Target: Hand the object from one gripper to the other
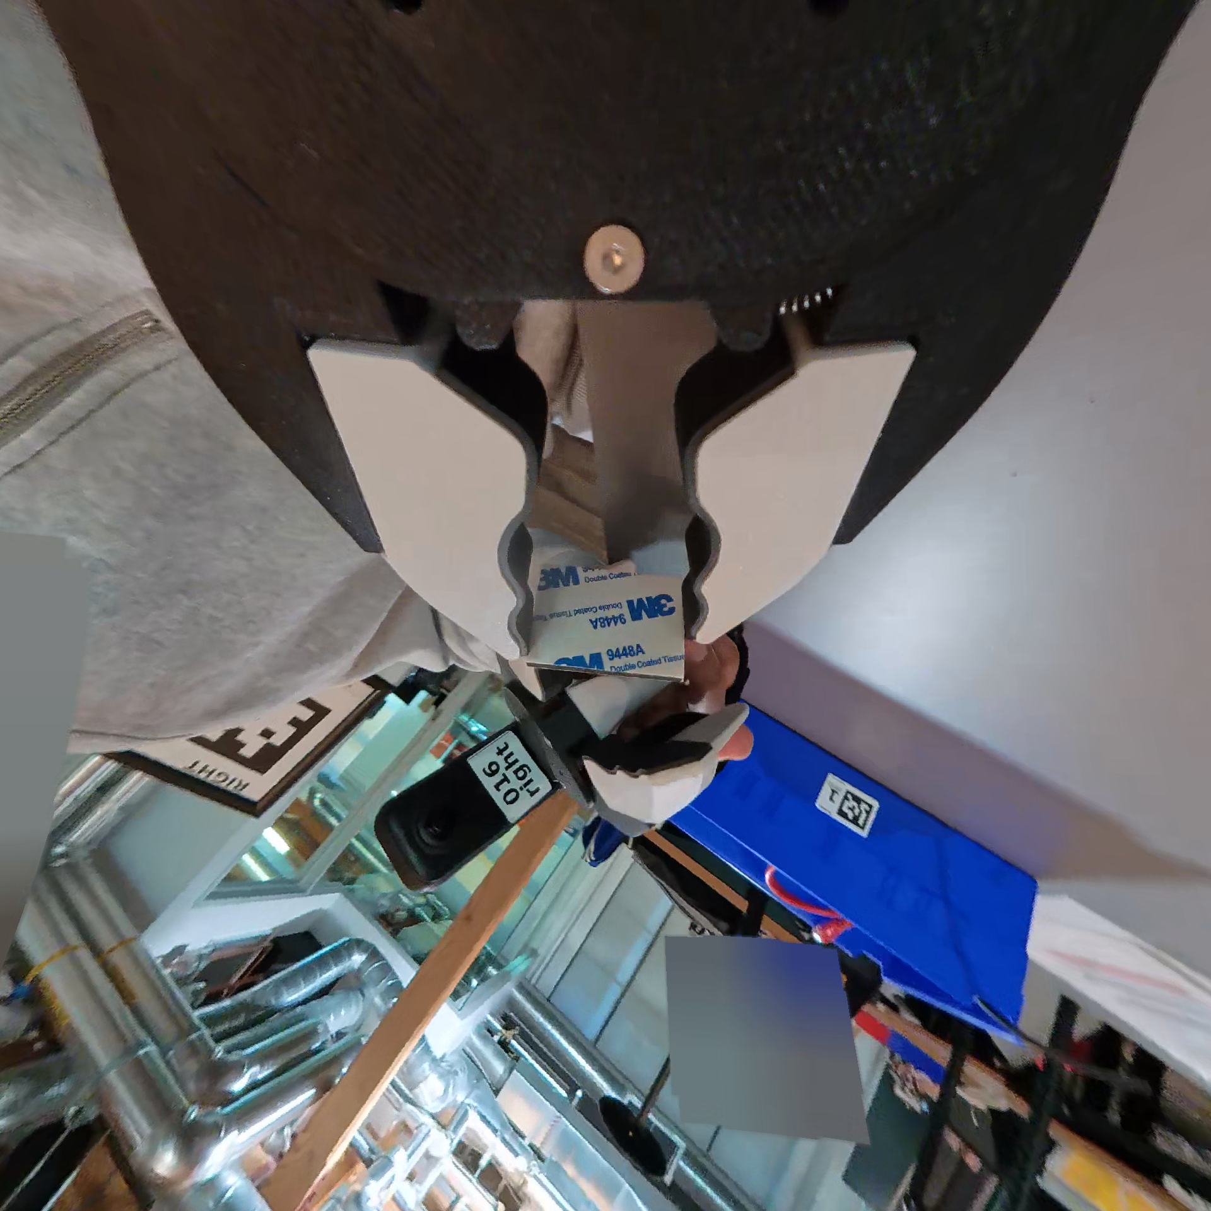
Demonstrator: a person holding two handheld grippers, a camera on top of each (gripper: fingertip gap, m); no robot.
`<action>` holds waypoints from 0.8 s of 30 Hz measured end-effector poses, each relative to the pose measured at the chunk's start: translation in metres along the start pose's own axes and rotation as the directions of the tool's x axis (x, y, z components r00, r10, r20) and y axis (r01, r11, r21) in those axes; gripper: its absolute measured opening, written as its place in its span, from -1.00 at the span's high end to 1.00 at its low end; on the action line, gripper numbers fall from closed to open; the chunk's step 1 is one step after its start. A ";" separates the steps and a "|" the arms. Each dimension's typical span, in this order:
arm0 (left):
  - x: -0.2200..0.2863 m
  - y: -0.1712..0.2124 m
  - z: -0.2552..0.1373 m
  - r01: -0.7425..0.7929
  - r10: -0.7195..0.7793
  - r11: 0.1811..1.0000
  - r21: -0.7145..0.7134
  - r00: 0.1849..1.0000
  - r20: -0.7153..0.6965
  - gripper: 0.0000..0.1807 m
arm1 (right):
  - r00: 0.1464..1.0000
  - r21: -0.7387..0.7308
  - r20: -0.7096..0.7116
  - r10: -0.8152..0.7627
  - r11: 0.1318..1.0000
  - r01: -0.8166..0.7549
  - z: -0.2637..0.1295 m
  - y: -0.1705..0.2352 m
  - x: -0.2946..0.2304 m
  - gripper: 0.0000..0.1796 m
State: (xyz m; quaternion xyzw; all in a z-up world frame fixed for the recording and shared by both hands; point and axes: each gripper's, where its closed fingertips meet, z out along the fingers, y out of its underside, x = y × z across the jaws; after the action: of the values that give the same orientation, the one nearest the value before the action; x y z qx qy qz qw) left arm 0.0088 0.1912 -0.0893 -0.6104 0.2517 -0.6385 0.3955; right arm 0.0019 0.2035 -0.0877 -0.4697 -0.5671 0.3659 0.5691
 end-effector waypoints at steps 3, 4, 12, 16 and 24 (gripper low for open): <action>0.002 -0.002 0.000 -0.118 0.118 0.993 0.004 0.992 0.039 0.51 | 0.996 0.021 0.035 0.082 0.996 -0.083 -0.002 -0.001 -0.001 0.44; 0.002 -0.002 0.000 -0.155 0.155 0.988 -0.008 0.986 0.056 0.51 | 0.990 0.029 0.050 0.129 0.991 -0.130 -0.002 -0.002 0.000 0.46; -0.053 0.002 -0.022 -0.440 0.580 0.812 -0.384 0.684 0.442 0.49 | 0.725 -0.019 0.177 0.666 0.739 -0.674 -0.009 0.005 0.010 0.66; -0.072 0.001 -0.042 -0.491 0.900 0.436 -0.754 0.247 0.359 0.50 | 0.707 -0.084 0.087 0.701 0.713 -0.696 -0.003 0.027 0.012 0.73; -0.074 0.021 -0.036 -0.381 0.984 0.180 -0.907 0.071 0.166 0.49 | 0.724 -0.200 -0.026 0.689 0.706 -0.679 0.015 0.052 -0.001 0.76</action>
State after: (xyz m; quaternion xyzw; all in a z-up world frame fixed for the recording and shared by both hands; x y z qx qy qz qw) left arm -0.0270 0.2341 -0.1539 -0.6681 0.5449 0.1504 0.4838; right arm -0.0070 0.2194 -0.1386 -0.6905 -0.4000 0.5047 0.3294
